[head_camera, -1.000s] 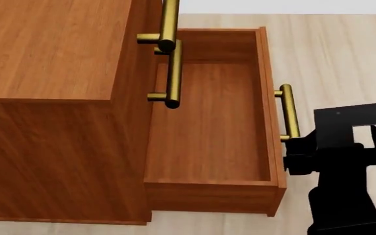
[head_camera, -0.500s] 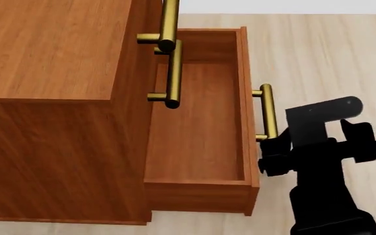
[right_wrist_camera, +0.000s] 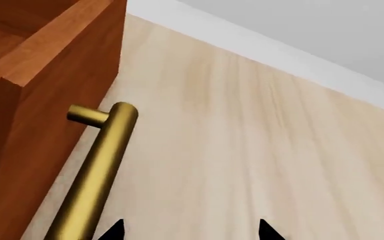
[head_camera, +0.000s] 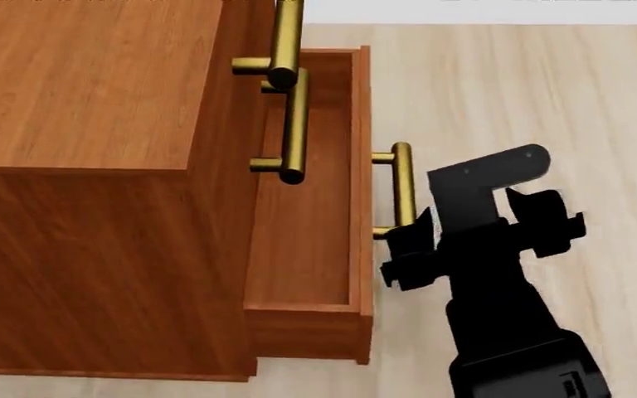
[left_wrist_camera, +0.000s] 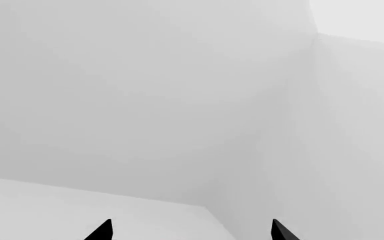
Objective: Close the bottom drawer of the cabinet and open the top drawer.
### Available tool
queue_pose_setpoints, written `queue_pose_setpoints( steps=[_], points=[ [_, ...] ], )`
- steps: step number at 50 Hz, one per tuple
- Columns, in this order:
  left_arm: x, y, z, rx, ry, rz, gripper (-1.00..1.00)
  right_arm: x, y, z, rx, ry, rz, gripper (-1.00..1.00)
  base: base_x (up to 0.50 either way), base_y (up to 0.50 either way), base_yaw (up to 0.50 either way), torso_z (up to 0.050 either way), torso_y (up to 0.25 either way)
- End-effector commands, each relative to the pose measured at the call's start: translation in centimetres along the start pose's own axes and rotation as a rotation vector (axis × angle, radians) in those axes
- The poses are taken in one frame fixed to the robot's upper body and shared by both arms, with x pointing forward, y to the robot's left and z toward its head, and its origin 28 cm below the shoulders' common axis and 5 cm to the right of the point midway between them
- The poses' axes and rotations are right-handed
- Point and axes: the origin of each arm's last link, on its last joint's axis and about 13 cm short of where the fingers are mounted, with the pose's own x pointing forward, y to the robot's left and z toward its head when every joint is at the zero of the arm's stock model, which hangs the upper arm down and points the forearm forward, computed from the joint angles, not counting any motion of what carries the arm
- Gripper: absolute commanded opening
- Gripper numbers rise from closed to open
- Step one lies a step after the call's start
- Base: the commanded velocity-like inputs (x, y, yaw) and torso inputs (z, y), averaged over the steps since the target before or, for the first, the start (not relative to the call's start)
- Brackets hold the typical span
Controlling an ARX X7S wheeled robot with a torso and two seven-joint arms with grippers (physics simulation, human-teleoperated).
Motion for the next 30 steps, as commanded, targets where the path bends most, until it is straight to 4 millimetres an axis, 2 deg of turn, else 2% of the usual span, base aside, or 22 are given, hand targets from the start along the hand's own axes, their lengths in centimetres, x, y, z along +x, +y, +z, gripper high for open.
queue_pose_setpoints(
  steps=[1, 15, 30],
  points=[
    [0.0, 0.0, 0.0, 0.002, -0.001, -0.003, 1.00, 1.1, 1.5, 1.3, 0.016, -0.016, 0.071, 1.00, 0.00, 0.00, 0.00, 0.000, 0.000],
    [0.0, 0.0, 0.0, 0.003, 0.001, -0.007, 1.00, 2.1, 3.2, 1.3, 0.003, -0.005, 0.133, 1.00, 0.00, 0.00, 0.00, 0.000, 0.000],
    [0.0, 0.0, 0.0, 0.000, 0.002, -0.006, 1.00, 2.1, 4.9, 1.6, -0.008, -0.015, 0.206, 1.00, 0.00, 0.00, 0.00, 0.000, -0.001]
  ],
)
